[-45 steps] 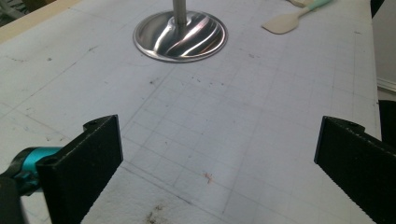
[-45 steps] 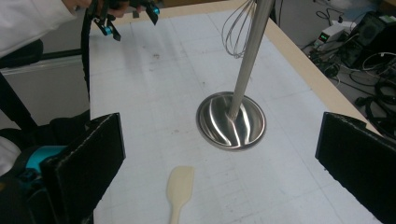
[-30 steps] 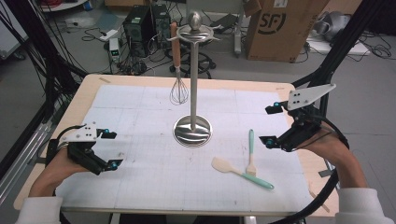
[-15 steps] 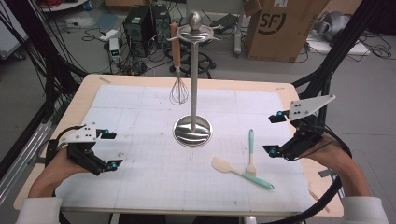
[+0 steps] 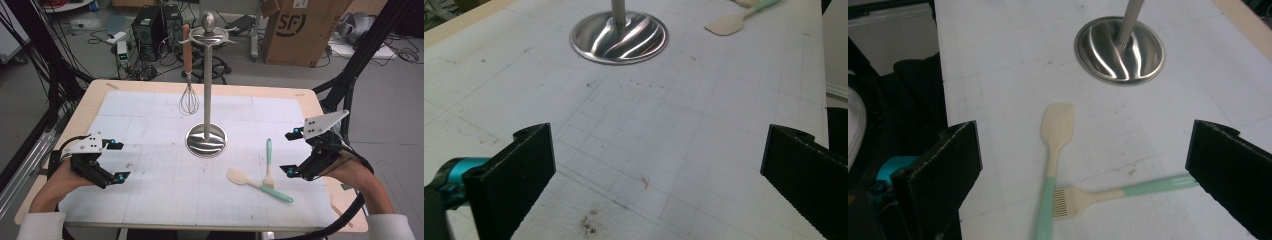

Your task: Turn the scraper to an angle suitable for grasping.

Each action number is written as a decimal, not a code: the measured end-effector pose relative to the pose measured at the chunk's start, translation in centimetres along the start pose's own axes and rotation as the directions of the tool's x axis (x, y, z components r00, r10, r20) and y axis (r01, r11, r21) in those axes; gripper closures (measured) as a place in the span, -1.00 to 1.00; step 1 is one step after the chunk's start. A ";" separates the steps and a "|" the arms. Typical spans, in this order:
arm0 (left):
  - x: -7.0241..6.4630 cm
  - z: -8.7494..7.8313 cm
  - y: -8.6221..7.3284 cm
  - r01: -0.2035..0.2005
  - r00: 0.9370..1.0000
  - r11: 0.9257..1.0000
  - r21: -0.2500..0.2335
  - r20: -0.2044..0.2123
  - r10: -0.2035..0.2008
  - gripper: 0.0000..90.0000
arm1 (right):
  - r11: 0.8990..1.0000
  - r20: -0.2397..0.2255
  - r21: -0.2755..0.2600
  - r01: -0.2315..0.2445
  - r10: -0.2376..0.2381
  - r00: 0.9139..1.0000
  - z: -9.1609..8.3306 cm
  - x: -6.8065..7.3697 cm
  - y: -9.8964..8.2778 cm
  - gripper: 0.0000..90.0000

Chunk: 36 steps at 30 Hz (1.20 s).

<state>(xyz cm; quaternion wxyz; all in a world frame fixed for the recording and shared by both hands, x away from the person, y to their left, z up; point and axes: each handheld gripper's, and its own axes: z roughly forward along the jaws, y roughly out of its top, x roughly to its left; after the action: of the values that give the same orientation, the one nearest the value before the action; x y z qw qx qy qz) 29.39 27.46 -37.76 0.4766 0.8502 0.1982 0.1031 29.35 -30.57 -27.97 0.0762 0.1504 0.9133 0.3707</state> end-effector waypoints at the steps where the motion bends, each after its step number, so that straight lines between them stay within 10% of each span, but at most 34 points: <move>1: 0.0 0.0 0.0 -0.001 1.000 1.000 0.001 0.000 0.001 -0.96 | 1.000 -0.006 0.005 -0.002 0.002 1.000 0.2 0.1 -0.1 -0.99; 9: 0.0 0.0 0.0 0.000 1.000 1.000 -0.001 0.001 0.000 -0.96 | 0.999 -0.044 0.052 0.006 -0.004 0.999 1.1 0.9 -0.8 -0.95; 27: 0.0 0.0 0.0 0.004 1.000 1.000 0.000 -0.001 -0.004 -0.96 | 0.986 -0.129 0.168 0.007 0.015 0.991 3.3 1.6 -3.6 0.65; 36: 0.0 0.0 0.0 0.004 1.000 1.000 0.001 -0.001 -0.004 -0.96 | 0.969 -0.160 0.247 0.019 0.022 0.987 4.9 2.1 -5.0 0.98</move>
<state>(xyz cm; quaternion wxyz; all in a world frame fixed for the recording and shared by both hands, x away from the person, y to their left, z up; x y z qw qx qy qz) 29.40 27.46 -37.82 0.4763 0.8501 0.2001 0.1027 27.50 -30.07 -35.05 -0.0177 0.1289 0.9555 0.2649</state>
